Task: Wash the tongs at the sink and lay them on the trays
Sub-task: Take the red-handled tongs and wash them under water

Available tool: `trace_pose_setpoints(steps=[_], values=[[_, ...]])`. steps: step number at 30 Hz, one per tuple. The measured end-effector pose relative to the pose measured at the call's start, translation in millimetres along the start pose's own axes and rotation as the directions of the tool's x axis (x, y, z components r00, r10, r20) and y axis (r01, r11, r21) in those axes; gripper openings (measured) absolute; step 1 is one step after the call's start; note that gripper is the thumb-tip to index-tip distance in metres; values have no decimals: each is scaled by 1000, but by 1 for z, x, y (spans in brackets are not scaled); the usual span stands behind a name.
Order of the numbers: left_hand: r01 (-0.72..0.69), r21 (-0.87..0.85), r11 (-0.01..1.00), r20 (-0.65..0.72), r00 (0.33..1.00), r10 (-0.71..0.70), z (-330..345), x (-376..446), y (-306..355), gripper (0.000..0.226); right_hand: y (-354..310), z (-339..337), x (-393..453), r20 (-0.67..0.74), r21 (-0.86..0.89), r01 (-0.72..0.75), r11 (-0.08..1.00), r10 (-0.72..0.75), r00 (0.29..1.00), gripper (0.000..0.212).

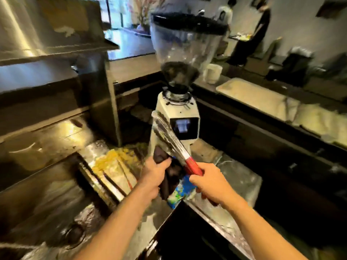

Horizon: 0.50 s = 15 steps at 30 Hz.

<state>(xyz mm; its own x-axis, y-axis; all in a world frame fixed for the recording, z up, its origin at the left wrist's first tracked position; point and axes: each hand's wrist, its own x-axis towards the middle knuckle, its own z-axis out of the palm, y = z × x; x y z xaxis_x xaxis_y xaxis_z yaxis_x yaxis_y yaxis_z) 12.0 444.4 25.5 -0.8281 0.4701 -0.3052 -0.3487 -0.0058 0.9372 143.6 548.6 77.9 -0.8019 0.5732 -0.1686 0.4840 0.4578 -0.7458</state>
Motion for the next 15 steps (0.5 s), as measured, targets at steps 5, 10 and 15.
trace_pose_setpoints(steps=[5,10,15], values=[[63,33,997,217,974,-69,106,-2,-5,6,58,-74,-15,-64,98,-138,986,145,987,17],[109,61,992,268,956,-121,192,2,-20,5,100,-140,-21,-164,257,-159,953,205,965,5],[139,94,986,251,955,-159,238,10,-19,26,101,-189,11,-265,359,-212,909,317,911,32]])
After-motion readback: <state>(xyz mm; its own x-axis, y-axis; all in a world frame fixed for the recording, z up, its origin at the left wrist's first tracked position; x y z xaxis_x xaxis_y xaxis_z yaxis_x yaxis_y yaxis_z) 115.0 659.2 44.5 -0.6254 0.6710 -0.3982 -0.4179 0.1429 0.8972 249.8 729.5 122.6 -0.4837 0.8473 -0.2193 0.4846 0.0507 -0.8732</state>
